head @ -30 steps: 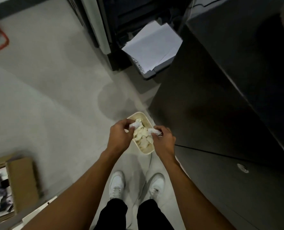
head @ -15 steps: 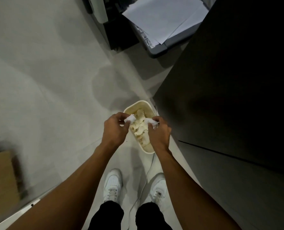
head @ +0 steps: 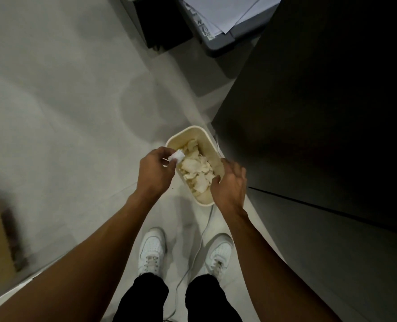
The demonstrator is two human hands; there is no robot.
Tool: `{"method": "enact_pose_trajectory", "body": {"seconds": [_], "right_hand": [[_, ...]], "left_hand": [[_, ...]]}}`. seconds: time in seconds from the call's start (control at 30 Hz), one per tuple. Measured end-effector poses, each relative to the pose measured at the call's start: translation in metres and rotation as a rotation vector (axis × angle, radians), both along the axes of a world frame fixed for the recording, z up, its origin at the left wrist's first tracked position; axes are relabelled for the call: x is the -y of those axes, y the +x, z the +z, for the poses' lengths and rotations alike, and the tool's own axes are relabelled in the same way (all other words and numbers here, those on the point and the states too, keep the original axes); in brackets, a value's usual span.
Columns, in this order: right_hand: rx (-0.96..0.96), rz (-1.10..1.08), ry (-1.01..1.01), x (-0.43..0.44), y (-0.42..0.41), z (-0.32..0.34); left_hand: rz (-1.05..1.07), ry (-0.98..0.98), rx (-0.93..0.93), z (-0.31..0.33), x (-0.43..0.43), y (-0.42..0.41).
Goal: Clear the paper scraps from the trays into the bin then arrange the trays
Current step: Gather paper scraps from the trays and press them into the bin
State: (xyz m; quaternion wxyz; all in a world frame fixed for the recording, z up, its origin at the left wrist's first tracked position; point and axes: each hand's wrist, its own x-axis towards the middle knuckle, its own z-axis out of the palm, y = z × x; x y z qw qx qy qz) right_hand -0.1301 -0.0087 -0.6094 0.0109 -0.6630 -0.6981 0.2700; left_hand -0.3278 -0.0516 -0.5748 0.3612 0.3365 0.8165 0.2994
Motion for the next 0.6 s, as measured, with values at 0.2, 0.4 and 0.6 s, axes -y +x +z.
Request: {"method": "enact_pose_trajectory", "body": {"seconds": [0.2, 0.4, 0.6], "right_hand": [[0.034, 0.094, -0.187, 0.003, 0.015, -0.008], [-0.014, 0.079, -0.235, -0.003, 0.017, -0.003], [-0.014, 0.092, -0.307, -0.011, 0.022, 0.008]], "left_hand": [[-0.110, -0.038, -0.093, -0.019, -0.014, 0.004], [-0.428, -0.111, -0.451, -0.034, -0.039, 0.006], [-0.489, -0.222, -0.453, -0.028, -0.040, 0.008]]}}
